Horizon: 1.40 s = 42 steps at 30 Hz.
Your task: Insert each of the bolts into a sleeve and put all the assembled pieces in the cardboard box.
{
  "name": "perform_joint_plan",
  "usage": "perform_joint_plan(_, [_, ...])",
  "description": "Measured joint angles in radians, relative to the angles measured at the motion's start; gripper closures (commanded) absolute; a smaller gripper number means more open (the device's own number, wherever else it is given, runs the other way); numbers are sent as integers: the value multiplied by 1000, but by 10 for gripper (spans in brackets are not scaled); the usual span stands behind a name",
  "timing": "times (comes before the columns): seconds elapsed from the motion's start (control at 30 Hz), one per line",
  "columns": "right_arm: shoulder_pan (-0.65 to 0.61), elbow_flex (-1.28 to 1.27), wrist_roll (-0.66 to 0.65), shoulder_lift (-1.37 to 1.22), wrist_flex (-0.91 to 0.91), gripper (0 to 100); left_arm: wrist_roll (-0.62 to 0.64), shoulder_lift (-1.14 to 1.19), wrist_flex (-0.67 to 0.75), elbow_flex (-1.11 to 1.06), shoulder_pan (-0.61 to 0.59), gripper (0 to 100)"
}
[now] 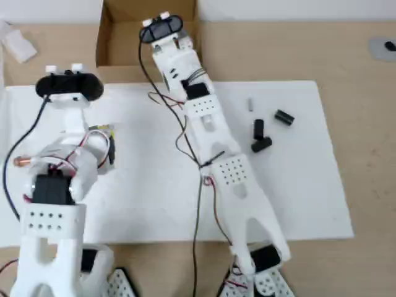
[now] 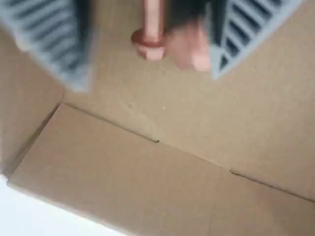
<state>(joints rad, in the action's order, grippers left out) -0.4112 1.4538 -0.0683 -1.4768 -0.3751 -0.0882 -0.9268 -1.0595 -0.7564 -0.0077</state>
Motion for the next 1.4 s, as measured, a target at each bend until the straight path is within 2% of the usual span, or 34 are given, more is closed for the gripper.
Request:
perform_joint_plan(0.13, [2,64,0,-15,-29,741,20,5,-20,3,0,920])
perform_joint_plan(0.27, [0,149,0,-14,-135,741,48,34,-166,77,-40,897])
perform_joint_plan(0.37, [6,155,46,20,-258,741,40,98,-250,184,-124,894])
perform_joint_plan(0.47, [31,155,144,137,-416,741,-103,212,-324,302,-176,895])
perform_joint_plan(0.6, [48,157,244,342,-634,741,-434,394,-365,370,-187,896])
perform_joint_plan(0.73, [49,158,264,529,-799,741,-700,555,-287,371,-189,896])
perform_joint_plan(0.83, [49,166,264,632,-887,741,-825,652,-224,371,-189,896])
perform_joint_plan(1.0, [80,167,264,733,-996,741,-933,747,-130,373,-189,896])
perform_joint_plan(1.4, [203,167,264,766,-1143,741,-1068,967,94,374,-189,896])
